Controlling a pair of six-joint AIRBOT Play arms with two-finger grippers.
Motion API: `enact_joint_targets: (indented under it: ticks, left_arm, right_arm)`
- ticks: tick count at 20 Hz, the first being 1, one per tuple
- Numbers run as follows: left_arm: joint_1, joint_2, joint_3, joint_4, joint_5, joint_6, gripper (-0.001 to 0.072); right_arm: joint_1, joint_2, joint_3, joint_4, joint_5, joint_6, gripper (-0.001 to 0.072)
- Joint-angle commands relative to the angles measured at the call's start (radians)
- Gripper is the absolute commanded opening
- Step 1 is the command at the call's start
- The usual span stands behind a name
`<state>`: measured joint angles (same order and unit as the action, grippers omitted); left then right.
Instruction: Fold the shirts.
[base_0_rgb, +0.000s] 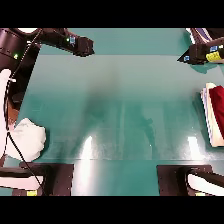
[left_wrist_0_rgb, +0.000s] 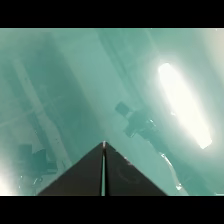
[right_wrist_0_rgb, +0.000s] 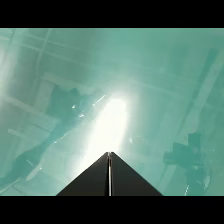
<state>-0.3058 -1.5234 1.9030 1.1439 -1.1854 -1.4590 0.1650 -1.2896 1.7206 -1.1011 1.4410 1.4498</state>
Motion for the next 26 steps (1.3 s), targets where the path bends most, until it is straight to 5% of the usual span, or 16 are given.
enact_joint_targets:
  ticks: [1, 16, 21, 26]
  left_arm:
    - [0.000, 0.001, 0.000, 0.000, 0.000, 0.000, 0.0024]
    - [0.005, 0.006, 0.003, -0.011, 0.061, -0.007, 0.0024]
    - [0.092, 0.136, -0.017, 0.135, -0.258, 0.005, 0.0023]
    - [0.191, 0.451, -0.350, 0.392, -0.340, -0.028, 0.0024]
  right_arm:
    - [0.001, -0.001, 0.002, 0.001, -0.001, 0.000, 0.0020]
    - [0.002, -0.001, 0.002, 0.001, 0.011, 0.000, 0.0020]
    - [0.002, -0.001, 0.002, 0.001, 0.011, 0.000, 0.0020]
    - [0.002, -0.001, 0.002, 0.001, 0.034, 0.000, 0.0020]
